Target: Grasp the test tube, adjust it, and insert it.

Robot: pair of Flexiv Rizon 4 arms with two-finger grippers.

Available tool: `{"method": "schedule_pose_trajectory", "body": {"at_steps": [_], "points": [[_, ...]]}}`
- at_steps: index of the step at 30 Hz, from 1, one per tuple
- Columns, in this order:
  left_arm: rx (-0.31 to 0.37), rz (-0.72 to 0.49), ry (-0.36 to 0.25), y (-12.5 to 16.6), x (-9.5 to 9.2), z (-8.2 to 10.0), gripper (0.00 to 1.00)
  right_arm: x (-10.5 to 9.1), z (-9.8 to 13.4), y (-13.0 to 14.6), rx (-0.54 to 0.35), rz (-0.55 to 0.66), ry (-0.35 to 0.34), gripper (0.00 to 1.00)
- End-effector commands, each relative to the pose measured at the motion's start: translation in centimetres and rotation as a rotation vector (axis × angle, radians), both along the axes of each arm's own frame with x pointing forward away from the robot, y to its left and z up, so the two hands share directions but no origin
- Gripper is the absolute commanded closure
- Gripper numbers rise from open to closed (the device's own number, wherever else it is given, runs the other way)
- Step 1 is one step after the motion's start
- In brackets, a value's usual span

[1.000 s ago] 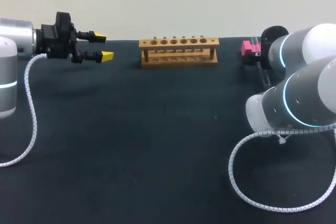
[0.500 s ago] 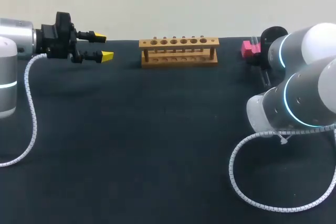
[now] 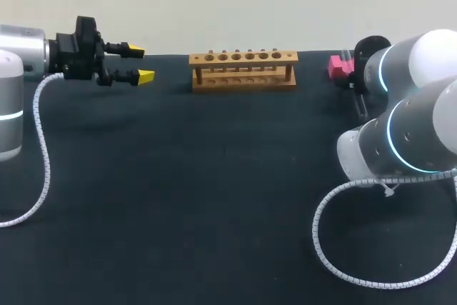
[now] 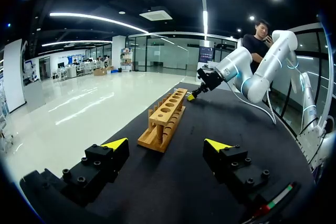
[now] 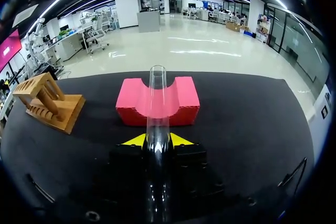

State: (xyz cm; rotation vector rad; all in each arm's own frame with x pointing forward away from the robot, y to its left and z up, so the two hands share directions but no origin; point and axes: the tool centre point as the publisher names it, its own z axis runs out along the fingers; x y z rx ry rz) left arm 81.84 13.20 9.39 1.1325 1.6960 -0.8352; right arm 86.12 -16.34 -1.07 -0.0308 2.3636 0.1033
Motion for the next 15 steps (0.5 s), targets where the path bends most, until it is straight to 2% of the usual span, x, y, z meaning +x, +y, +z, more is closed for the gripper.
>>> {"method": "schedule_pose_trajectory", "body": {"at_steps": [1,15], "points": [[-0.003,0.000,-0.005,0.1,-0.1,-0.1,0.00,0.0,0.0,0.2,-0.006,-0.016,-0.002,1.00],[-0.003,0.000,-0.005,0.1,-0.1,-0.1,0.00,-1.4,3.3,0.3,-0.009,-0.103,-0.027,1.00]]}}
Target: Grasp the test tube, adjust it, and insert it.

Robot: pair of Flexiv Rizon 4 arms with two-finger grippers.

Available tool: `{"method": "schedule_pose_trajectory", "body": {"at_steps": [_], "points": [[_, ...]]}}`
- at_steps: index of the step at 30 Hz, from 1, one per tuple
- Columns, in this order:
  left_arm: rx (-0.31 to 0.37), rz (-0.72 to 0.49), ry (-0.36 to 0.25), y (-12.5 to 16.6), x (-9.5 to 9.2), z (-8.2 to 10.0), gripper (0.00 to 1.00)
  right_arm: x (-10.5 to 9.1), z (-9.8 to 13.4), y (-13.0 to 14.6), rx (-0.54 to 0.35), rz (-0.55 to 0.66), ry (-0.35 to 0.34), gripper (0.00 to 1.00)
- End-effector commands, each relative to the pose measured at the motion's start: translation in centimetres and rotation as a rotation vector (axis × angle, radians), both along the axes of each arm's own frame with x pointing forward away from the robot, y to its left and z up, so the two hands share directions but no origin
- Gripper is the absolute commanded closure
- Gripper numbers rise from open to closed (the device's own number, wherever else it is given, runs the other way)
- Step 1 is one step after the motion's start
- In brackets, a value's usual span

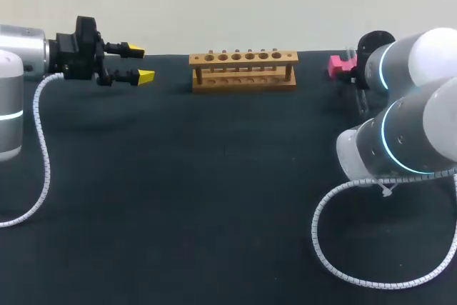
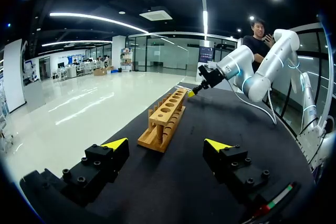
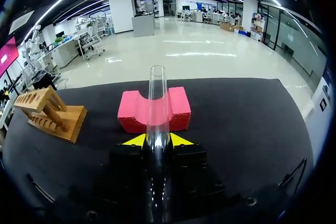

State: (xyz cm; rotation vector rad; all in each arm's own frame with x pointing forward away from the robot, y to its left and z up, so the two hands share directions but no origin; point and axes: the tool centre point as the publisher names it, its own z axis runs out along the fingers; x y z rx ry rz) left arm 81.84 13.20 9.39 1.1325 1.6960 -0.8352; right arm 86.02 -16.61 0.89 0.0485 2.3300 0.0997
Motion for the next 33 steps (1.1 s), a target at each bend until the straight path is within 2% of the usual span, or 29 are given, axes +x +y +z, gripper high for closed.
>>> {"method": "schedule_pose_trajectory", "body": {"at_steps": [1,12,19,23,33], "points": [[-0.003,0.000,-0.005,0.1,-0.1,-0.1,0.00,-1.5,1.7,0.6,-0.032,-0.057,0.006,1.00],[-0.003,0.000,-0.005,0.1,-0.1,-0.1,0.00,-4.1,6.0,1.4,-0.039,-0.102,0.005,1.00],[-0.003,0.000,-0.005,0.1,-0.1,-0.1,0.00,-5.6,8.2,2.4,-0.013,-0.111,-0.015,1.00],[-0.003,0.000,-0.005,0.1,-0.1,-0.1,0.00,-5.8,8.7,2.9,0.019,-0.108,-0.024,1.00],[-0.003,0.000,-0.005,0.1,-0.1,-0.1,0.00,-5.8,8.7,2.9,0.019,-0.108,-0.024,1.00]]}}
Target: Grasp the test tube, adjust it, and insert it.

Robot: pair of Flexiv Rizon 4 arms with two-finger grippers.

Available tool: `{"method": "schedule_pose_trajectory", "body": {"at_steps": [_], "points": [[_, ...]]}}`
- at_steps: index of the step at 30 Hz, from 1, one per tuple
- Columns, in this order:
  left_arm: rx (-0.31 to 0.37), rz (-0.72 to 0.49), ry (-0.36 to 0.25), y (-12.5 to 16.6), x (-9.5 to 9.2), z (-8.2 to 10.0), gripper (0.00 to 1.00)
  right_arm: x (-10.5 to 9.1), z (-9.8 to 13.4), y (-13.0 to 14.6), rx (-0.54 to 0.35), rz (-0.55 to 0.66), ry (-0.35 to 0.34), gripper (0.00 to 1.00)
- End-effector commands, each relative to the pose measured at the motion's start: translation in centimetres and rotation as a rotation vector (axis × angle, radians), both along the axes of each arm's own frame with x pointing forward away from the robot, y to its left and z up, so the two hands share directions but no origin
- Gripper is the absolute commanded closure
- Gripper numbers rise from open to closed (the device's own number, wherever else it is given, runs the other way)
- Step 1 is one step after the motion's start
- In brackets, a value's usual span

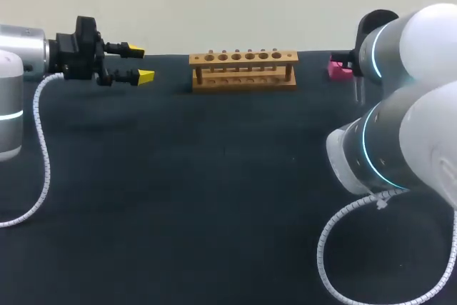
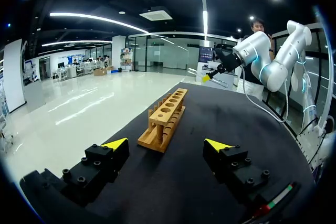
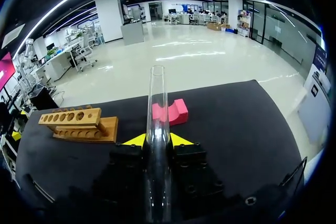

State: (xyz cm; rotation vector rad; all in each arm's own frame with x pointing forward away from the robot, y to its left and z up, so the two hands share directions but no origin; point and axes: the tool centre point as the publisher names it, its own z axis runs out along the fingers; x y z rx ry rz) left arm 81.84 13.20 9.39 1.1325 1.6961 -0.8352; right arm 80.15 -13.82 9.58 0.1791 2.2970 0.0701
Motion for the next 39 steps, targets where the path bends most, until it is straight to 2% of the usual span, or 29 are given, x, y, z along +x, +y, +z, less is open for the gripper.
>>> {"method": "schedule_pose_trajectory", "body": {"at_steps": [1,25,35,39], "points": [[-0.003,0.000,-0.005,0.1,-0.1,-0.1,0.00,0.1,0.0,0.1,-0.001,-0.002,0.001,1.00],[-0.003,0.000,-0.005,0.1,-0.1,-0.1,0.00,0.1,0.0,0.1,-0.001,-0.002,0.001,1.00],[-0.003,0.000,-0.005,0.1,-0.1,-0.1,0.00,-0.5,1.1,3.8,0.008,-0.032,-0.040,1.00],[-0.003,0.000,-0.005,0.1,-0.1,-0.1,0.00,-0.8,1.4,5.5,0.001,-0.038,-0.022,1.00]]}}
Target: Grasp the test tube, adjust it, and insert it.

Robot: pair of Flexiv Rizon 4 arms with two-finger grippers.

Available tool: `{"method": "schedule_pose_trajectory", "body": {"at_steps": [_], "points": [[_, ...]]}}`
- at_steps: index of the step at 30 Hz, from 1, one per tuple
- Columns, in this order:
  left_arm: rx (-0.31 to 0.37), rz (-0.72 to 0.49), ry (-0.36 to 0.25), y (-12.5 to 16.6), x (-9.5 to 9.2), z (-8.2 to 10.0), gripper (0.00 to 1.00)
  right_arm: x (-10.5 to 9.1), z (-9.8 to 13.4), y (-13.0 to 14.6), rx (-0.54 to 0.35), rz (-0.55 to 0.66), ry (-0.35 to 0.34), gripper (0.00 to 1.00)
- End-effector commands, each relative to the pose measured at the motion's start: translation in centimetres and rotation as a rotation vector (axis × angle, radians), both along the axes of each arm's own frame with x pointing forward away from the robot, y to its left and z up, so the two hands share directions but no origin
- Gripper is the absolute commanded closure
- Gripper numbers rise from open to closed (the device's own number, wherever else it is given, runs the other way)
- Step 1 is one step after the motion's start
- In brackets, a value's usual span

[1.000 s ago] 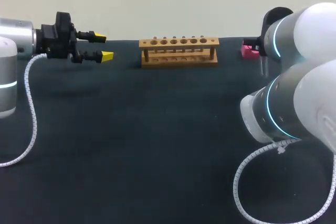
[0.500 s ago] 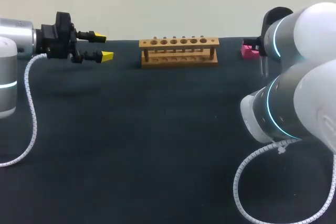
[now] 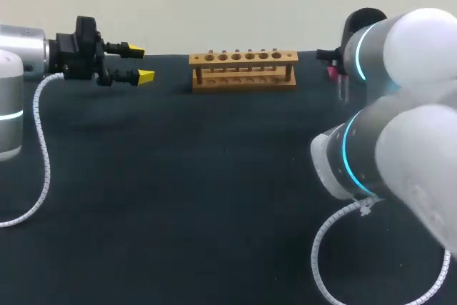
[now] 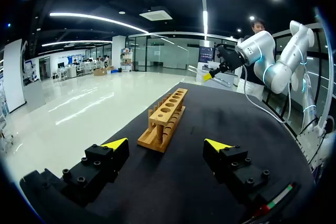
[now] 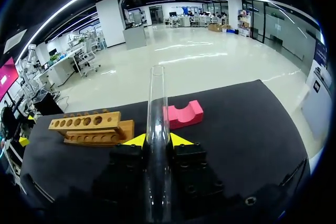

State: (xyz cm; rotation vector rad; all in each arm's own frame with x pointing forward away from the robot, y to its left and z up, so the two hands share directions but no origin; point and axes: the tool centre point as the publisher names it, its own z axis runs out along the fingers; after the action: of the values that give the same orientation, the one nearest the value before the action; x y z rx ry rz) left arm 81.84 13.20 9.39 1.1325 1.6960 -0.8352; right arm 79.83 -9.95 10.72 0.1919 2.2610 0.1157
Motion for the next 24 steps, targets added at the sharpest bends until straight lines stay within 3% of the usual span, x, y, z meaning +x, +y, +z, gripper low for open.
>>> {"method": "schedule_pose_trajectory", "body": {"at_steps": [1,24], "points": [[-0.003,0.000,-0.005,0.1,-0.1,-0.1,0.00,-0.6,0.3,2.0,-0.037,-0.041,0.019,1.00],[-0.003,0.000,-0.005,0.1,-0.1,-0.1,0.00,-0.3,-0.5,10.0,0.004,-0.037,0.029,1.00]]}}
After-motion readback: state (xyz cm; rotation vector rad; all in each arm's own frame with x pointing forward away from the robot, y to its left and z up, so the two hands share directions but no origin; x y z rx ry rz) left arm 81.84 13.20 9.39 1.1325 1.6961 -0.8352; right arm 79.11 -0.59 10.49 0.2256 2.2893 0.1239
